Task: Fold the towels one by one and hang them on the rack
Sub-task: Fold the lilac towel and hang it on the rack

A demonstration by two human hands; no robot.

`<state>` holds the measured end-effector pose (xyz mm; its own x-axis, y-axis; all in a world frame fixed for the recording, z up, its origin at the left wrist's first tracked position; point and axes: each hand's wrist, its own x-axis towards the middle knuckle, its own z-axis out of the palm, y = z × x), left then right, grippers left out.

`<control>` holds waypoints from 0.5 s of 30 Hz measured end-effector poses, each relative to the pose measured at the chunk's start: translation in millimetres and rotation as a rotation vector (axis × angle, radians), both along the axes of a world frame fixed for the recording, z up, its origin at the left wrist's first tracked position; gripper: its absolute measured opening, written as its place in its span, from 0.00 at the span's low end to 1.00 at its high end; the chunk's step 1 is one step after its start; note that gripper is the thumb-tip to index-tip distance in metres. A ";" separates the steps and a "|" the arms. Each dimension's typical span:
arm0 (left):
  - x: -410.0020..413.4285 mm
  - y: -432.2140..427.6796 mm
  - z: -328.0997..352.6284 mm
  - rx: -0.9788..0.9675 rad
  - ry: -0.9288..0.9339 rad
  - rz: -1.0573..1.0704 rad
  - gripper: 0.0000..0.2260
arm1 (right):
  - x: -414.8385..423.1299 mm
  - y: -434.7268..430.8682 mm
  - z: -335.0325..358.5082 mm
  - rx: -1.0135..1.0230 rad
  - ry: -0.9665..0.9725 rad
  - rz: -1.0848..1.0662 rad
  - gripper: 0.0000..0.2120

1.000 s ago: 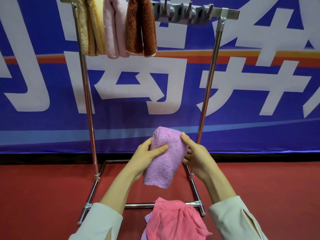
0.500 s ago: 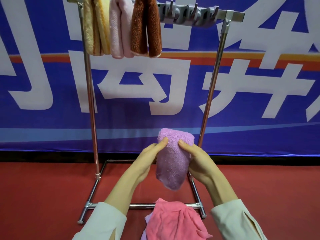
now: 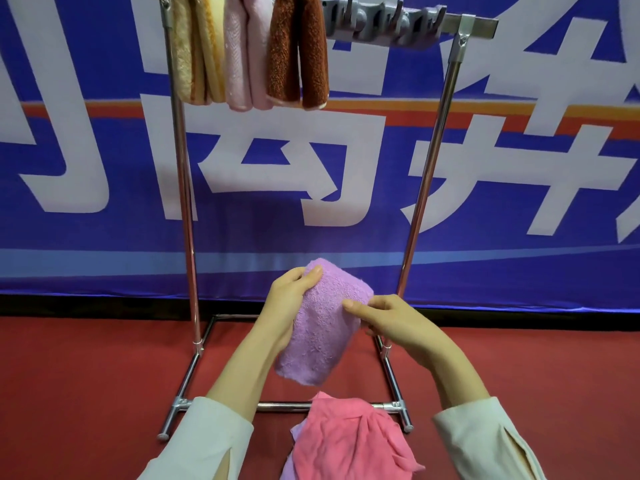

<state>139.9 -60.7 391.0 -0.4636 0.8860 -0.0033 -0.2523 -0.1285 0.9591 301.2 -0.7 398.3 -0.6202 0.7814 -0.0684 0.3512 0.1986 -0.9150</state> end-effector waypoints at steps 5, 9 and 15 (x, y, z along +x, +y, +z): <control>-6.3 -5.7 4.1 -0.040 0.366 -0.049 0.06 | 14.5 7.6 8.9 0.200 0.050 -0.324 0.18; -3.9 -12.6 11.2 -0.049 0.625 -0.276 0.08 | 2.2 1.5 8.7 0.294 0.225 -0.134 0.11; -2.4 -17.5 19.7 -0.074 0.666 -0.474 0.05 | -6.3 -4.7 -0.2 0.013 0.266 0.102 0.22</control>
